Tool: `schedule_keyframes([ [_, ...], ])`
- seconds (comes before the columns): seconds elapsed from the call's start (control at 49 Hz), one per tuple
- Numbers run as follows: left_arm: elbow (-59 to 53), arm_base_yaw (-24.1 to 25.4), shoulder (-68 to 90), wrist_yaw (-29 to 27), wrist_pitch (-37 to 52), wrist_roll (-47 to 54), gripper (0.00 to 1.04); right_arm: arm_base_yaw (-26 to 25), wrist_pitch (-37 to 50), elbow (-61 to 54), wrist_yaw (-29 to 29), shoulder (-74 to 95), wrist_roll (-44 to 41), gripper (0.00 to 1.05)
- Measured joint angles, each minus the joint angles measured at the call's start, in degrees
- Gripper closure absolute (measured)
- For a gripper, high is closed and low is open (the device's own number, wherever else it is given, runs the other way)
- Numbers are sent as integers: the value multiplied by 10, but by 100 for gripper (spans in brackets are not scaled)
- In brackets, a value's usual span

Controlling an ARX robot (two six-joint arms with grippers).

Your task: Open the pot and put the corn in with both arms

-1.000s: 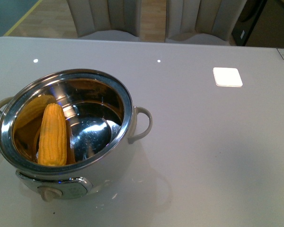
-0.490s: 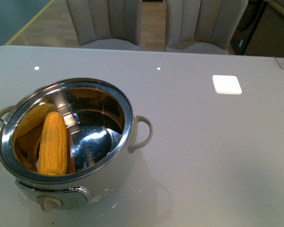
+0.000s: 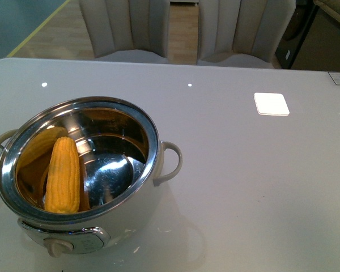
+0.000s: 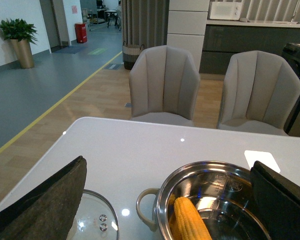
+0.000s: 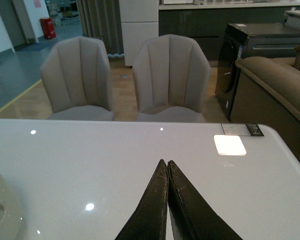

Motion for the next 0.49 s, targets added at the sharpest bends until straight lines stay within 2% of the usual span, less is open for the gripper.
schedule_keyframes([
  [0.286,0,0,0,0,0,0,7,0,-47,0,0,-47,0,103],
  [0.347,0,0,0,0,0,0,7,0,-131,0,1,-111,0,103],
  [0.49,0,0,0,0,0,0,7,0,-147,0,1,-143,0,103],
])
